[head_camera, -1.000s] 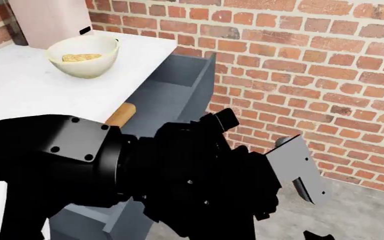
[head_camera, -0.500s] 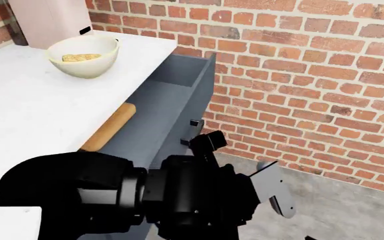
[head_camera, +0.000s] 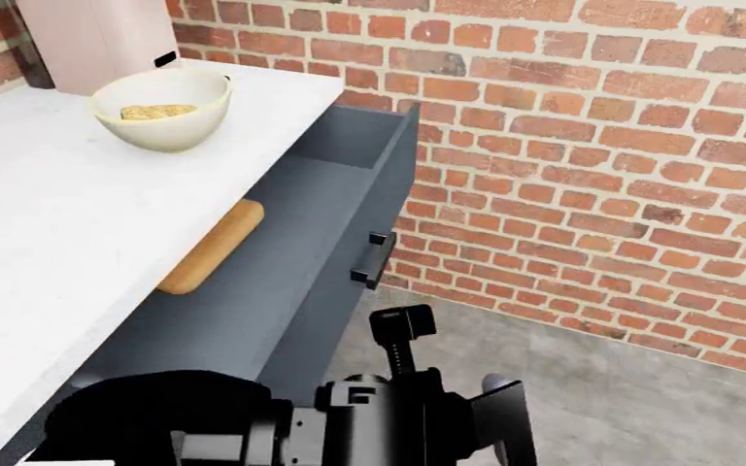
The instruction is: Place the bar in the bowl and close the drawer.
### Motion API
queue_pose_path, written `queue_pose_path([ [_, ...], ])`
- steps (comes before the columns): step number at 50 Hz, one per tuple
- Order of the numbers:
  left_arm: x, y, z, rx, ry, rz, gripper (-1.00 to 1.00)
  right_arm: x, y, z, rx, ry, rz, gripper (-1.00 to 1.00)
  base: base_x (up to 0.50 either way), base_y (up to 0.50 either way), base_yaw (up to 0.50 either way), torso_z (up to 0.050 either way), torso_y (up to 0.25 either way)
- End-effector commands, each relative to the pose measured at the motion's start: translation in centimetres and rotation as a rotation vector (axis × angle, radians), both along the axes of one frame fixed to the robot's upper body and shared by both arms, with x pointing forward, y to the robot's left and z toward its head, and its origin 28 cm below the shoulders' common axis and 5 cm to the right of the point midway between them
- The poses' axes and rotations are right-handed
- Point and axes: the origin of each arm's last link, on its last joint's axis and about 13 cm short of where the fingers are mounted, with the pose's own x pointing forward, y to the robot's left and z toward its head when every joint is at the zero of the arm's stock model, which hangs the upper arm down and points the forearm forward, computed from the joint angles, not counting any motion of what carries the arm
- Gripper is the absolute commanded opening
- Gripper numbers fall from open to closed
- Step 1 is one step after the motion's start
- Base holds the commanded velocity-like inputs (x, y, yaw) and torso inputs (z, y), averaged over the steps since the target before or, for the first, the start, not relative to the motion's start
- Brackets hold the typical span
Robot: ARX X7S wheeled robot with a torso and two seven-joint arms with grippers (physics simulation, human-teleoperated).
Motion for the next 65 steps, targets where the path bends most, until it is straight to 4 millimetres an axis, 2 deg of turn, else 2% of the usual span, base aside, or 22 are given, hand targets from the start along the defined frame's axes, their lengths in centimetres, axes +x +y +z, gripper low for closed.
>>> queue_pose_path([
  [1,0.1,0.6,-2.2,0.088,0.023,-0.008,1.0,-0.2,0.0,0.0,0.004,0.001,0.002,1.0,0.0,0.0,0.0,0.0,0.0],
  [16,0.8,1.2,-4.3,0.168,0.047,0.009,1.0,-0.2,0.0,-0.1,0.011,0.001,0.002,1.0,0.0,0.0,0.0,0.0,0.0],
  [34,1.7,1.8,-5.5,0.213,0.113,0.03,1.0,-0.5,0.0,-0.2,0.015,0.001,0.002,1.0,0.0,0.0,0.0,0.0,0.0],
  [55,3.2,3.5,-7.0,0.399,0.147,0.082,1.0,-0.7,0.3,-0.4,0.02,0.002,0.004,1.0,0.0,0.0,0.0,0.0,0.0],
  [65,4.4,4.4,-7.3,0.384,0.144,0.166,1.0,-0.5,0.1,-0.2,0.021,0.002,0.004,1.0,0.0,0.0,0.0,0.0,0.0],
])
